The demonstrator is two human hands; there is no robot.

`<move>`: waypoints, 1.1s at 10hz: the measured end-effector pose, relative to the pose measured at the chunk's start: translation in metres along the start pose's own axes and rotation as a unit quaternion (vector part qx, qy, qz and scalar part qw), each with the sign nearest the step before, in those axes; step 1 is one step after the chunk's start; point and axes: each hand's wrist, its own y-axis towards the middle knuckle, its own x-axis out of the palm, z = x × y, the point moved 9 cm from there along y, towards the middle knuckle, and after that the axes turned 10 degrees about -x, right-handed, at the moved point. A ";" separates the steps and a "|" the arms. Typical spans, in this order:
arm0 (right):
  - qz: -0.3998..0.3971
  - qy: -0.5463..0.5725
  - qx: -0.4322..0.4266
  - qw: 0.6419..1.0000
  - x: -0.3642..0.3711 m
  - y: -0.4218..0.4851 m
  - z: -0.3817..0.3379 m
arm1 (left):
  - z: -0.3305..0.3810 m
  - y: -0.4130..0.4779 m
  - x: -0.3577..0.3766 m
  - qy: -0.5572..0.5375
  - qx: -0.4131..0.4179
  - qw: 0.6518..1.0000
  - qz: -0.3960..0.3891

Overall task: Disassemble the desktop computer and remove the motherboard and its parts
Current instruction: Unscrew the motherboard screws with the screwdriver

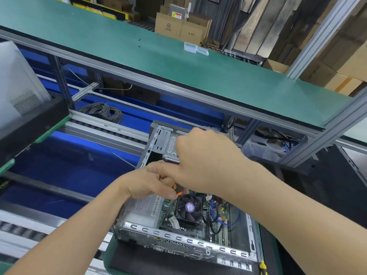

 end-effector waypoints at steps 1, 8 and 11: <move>-0.062 0.020 0.009 0.998 0.020 0.003 -0.001 | -0.004 0.002 0.002 0.019 -0.005 1.000 -0.013; 0.068 0.598 0.028 0.798 0.157 0.034 0.067 | 0.005 0.000 -0.064 0.435 -0.045 0.864 0.251; 0.091 0.580 0.046 0.809 0.181 0.047 0.084 | -0.015 0.014 -0.077 0.545 -0.062 0.775 0.315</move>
